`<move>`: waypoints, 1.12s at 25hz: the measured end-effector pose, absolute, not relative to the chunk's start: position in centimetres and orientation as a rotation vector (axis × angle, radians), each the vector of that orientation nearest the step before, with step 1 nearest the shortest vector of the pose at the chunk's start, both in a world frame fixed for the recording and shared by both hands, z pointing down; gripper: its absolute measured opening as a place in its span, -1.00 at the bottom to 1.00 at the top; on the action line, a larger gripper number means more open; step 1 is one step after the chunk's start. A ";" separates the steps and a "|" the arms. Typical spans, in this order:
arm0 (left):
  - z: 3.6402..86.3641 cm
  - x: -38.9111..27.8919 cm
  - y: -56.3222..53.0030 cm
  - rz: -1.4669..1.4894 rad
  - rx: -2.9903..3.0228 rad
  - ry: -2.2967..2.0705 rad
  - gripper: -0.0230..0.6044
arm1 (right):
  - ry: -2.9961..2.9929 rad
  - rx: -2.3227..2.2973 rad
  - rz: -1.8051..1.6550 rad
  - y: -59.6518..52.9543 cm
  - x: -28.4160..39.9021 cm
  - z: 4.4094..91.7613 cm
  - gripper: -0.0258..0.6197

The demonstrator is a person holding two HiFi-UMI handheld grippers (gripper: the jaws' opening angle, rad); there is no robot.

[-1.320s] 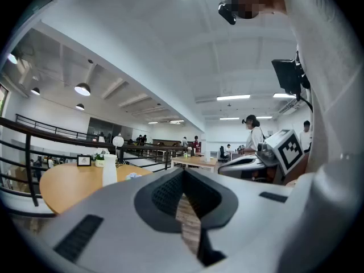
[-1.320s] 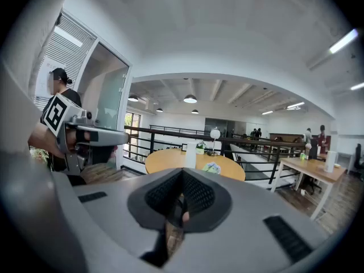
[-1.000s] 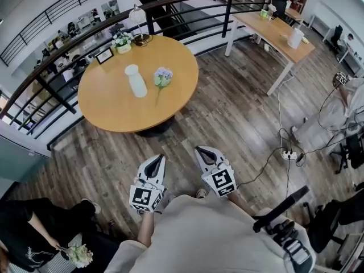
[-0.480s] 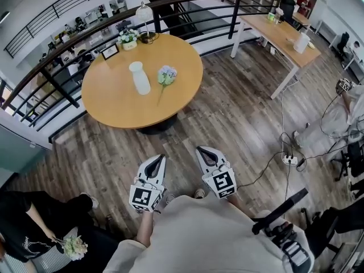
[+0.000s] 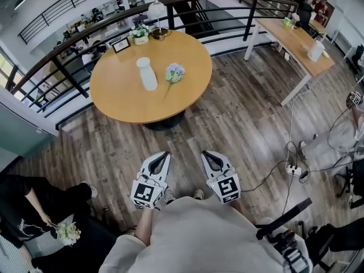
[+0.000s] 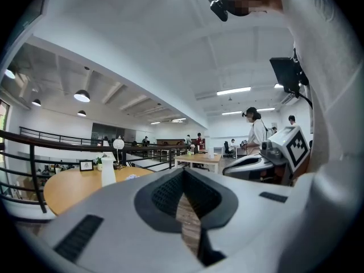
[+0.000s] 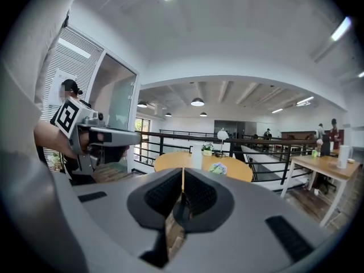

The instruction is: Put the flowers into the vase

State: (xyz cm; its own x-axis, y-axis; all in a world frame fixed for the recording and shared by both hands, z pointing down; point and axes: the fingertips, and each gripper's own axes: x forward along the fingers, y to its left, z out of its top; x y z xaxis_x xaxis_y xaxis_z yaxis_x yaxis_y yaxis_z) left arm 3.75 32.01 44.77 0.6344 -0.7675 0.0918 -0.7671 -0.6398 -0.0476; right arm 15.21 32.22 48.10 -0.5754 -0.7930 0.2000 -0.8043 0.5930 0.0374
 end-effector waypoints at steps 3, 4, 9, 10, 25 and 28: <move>45.1 4.8 31.7 -0.175 -2.821 1.338 -0.90 | -2.638 1.303 0.121 32.3 16.5 49.2 -0.90; 45.3 5.2 31.6 -0.181 -2.819 1.340 -0.90 | -2.638 1.300 0.132 32.3 16.9 49.7 -0.90; 45.7 6.8 31.2 -0.211 -2.834 1.341 -0.90 | -2.639 1.303 0.173 31.7 18.4 50.6 -0.90; 45.7 7.1 30.9 -0.215 -2.839 1.336 -0.90 | -2.634 1.307 0.175 31.4 18.5 50.6 -0.90; 45.7 5.1 20.0 -0.151 -2.894 1.224 -0.90 | -2.595 1.317 0.065 21.4 15.2 49.3 -0.90; 45.0 3.7 17.4 -0.154 -2.893 1.170 -0.90 | -2.594 1.335 0.077 18.8 13.4 48.6 -0.90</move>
